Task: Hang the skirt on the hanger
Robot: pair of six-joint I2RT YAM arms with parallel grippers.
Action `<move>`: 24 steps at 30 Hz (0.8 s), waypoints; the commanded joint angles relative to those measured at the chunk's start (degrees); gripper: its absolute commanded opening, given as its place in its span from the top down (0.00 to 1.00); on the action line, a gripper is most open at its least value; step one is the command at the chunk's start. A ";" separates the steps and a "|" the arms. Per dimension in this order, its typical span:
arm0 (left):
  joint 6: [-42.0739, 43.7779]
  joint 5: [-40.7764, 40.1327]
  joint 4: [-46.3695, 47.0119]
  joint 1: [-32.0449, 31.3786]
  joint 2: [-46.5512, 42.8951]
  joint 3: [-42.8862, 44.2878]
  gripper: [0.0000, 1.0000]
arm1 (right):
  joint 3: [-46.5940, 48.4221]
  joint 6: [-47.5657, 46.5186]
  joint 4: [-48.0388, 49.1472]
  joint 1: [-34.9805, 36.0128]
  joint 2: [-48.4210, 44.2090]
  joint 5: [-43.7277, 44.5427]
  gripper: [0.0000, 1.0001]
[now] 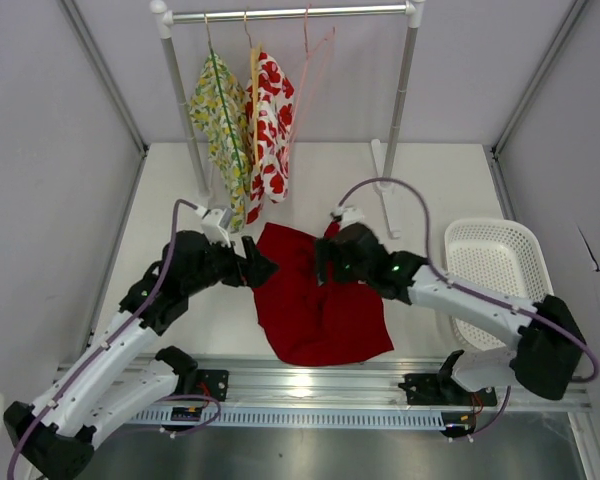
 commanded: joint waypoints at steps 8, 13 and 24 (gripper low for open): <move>-7.36 -6.21 14.27 -14.26 8.00 -2.80 0.03 | 1.86 0.69 -6.07 -25.66 -16.05 -5.87 0.11; -6.49 -16.83 16.40 -20.93 20.01 5.53 0.02 | 5.01 -0.54 -3.96 -37.70 -6.85 -17.66 0.13; -2.79 -32.50 5.68 -25.96 48.78 27.88 0.03 | 20.57 0.06 -1.05 -42.38 21.29 -28.66 0.19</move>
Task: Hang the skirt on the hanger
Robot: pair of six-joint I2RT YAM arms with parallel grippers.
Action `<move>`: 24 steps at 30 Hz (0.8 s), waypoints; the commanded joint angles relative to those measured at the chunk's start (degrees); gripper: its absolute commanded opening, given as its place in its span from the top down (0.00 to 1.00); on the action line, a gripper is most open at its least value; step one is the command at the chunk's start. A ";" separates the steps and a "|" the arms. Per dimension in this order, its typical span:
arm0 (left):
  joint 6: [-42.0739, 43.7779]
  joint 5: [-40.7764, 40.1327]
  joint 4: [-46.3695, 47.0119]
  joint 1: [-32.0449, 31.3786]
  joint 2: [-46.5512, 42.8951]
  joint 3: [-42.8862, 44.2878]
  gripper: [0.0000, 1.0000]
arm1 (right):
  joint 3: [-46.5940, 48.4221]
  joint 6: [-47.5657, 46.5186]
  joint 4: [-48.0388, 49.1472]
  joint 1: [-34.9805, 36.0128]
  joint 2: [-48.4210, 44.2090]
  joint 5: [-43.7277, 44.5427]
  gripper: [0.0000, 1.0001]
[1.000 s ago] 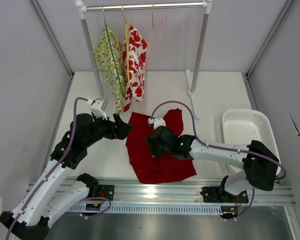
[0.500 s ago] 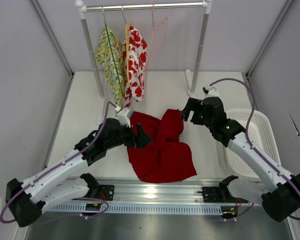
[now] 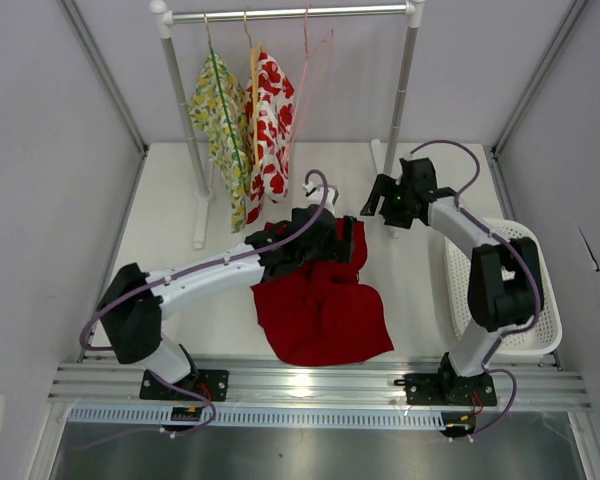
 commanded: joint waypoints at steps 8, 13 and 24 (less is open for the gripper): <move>1.88 -4.71 -6.01 -1.73 8.22 2.78 0.02 | 12.86 3.45 0.16 3.11 18.44 -2.24 0.20; 2.06 -4.71 -6.55 -1.64 8.15 0.95 0.28 | 11.47 4.33 1.30 5.22 20.74 -1.46 0.54; 3.29 -4.80 -8.92 4.32 -5.47 -8.46 1.00 | 7.59 3.72 -2.82 2.24 4.32 4.61 1.00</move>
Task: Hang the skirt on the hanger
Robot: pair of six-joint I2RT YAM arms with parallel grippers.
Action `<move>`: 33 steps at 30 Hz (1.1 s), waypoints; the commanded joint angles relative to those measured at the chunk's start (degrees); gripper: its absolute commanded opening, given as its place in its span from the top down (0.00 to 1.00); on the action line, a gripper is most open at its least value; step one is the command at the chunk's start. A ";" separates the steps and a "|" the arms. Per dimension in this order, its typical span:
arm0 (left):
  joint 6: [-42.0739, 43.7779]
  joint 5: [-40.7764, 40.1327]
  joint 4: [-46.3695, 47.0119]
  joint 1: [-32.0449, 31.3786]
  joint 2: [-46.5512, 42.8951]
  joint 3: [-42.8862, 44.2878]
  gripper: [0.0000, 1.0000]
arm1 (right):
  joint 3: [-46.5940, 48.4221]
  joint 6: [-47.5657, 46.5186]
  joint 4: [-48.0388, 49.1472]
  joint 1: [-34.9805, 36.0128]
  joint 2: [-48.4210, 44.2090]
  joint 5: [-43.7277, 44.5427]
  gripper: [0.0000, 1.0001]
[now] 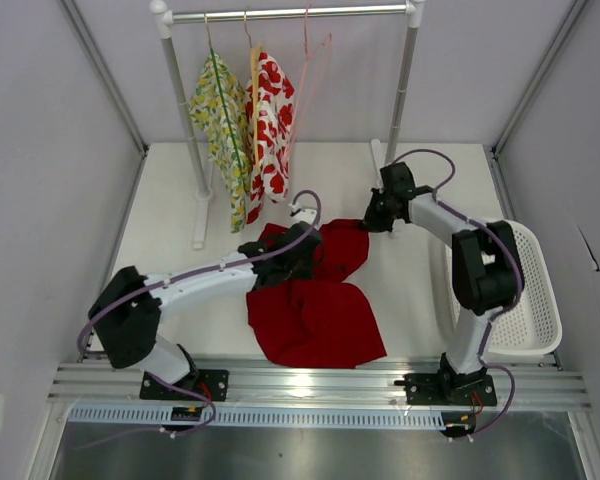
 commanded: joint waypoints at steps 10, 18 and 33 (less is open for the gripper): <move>6.86 9.99 -2.83 16.36 -9.65 7.33 1.00 | 0.38 -5.29 -12.49 2.78 -35.43 9.81 1.00; 4.23 26.26 3.75 18.92 -7.27 6.38 0.73 | -6.64 -6.70 -14.35 6.04 -37.99 16.06 1.00; -3.50 12.07 13.43 0.38 -24.07 -17.17 0.27 | -21.95 -6.52 -3.98 12.09 -27.88 20.89 1.00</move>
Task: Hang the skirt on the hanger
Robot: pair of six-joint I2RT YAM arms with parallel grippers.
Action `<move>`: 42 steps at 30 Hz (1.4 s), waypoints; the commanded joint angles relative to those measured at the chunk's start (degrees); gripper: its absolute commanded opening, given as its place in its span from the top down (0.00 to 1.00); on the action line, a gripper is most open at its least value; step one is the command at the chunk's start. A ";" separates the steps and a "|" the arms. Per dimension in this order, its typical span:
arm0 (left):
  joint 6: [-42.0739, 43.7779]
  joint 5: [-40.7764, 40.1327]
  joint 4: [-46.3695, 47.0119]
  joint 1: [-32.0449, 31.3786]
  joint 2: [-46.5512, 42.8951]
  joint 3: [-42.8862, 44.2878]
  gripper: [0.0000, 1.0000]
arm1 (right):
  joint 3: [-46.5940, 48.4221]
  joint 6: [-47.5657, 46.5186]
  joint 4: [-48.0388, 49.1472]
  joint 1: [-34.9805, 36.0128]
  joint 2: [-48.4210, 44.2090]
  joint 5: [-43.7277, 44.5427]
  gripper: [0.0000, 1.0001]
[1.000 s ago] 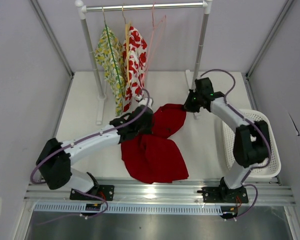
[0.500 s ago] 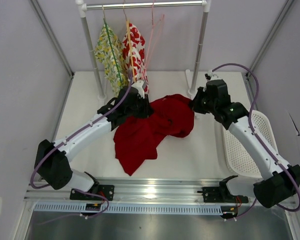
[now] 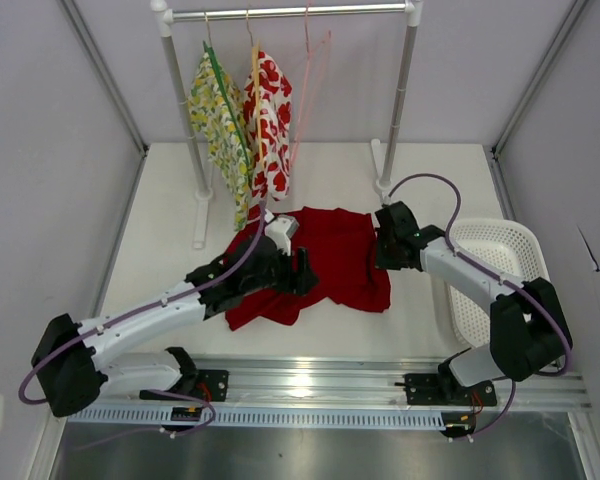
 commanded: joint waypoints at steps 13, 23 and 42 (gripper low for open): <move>-7.26 -22.17 16.75 -13.67 19.46 6.77 0.14 | 4.85 1.49 -3.89 3.78 -13.03 -4.34 1.00; -9.46 -23.94 18.43 -15.25 28.52 14.00 0.14 | 2.48 2.19 -5.91 3.78 -15.33 -3.20 1.00; -10.34 -29.48 -0.73 -10.25 10.35 3.90 1.00 | 3.35 -3.43 -3.80 -10.01 -12.78 -6.36 1.00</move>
